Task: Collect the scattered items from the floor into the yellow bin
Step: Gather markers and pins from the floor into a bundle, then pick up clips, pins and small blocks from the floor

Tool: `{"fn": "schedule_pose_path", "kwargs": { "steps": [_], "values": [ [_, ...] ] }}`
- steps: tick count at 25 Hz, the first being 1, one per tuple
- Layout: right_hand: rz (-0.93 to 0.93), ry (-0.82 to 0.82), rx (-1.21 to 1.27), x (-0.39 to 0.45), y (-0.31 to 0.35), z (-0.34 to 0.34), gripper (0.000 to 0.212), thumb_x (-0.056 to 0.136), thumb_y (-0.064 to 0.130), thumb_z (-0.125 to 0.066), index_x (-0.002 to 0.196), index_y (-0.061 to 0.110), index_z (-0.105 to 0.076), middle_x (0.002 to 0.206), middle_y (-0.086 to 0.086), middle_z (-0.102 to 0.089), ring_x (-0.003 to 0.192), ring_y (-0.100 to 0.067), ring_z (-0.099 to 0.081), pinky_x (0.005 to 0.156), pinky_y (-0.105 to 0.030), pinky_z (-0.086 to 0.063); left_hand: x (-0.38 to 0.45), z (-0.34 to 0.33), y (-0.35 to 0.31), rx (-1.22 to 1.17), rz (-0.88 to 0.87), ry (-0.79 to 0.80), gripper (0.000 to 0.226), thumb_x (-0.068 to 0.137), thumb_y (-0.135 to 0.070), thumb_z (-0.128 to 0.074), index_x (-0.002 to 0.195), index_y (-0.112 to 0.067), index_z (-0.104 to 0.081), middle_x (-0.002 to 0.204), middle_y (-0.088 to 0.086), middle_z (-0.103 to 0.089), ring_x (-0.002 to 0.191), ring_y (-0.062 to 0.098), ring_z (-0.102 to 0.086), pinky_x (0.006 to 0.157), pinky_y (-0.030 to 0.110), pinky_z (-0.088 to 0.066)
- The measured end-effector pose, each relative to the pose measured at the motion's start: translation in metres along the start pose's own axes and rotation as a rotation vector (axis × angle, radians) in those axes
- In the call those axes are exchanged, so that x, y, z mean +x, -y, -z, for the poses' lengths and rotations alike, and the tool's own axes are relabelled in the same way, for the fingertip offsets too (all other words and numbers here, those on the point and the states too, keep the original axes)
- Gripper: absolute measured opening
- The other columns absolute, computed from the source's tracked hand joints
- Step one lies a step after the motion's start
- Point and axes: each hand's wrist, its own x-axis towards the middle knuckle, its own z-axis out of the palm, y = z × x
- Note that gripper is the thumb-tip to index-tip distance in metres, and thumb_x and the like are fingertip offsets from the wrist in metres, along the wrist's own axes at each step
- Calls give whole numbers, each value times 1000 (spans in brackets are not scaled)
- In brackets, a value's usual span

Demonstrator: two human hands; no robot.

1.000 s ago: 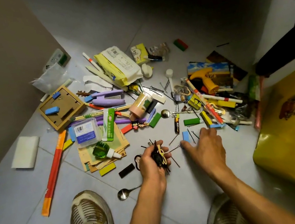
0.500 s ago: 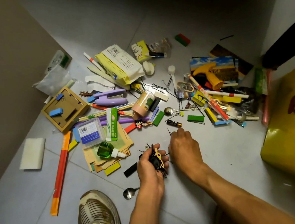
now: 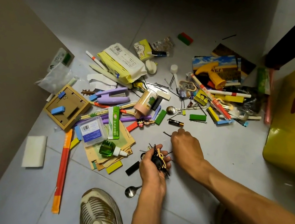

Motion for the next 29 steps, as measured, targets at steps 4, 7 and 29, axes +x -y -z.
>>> {"fn": "schedule_pose_path", "kwargs": {
  "steps": [4, 7, 29],
  "values": [
    [28, 49, 44, 12, -2, 0, 22, 92, -5, -43, 109, -1, -56, 100, -18, -60, 81, -34, -64, 61, -36, -44, 1, 4, -2, 5, -8, -14, 28, 97, -17, -47, 101, 2, -66, 67, 11, -64, 52, 19, -59, 43, 24, -45],
    [-178, 232, 588, 25, -20, 10, 14, 91, 11, -47, 78, 10, -53, 73, -11, -53, 63, -25, -49, 54, -30, -32, 1, 4, -4, 37, -8, -40, 27, 97, -18, -47, 98, 0, -67, 67, 10, -65, 54, 19, -59, 43, 24, -44],
    [-661, -551, 2078, -210, -217, 232, 23, 102, 16, -42, 104, 7, -63, 94, -6, -72, 96, -9, -69, 78, -26, -49, -241, -214, 81, 284, 193, 678, 56, 101, -38, -34, 143, -2, -38, 148, 20, -39, 137, 32, -39, 113, 43, -29]
  ]
}}
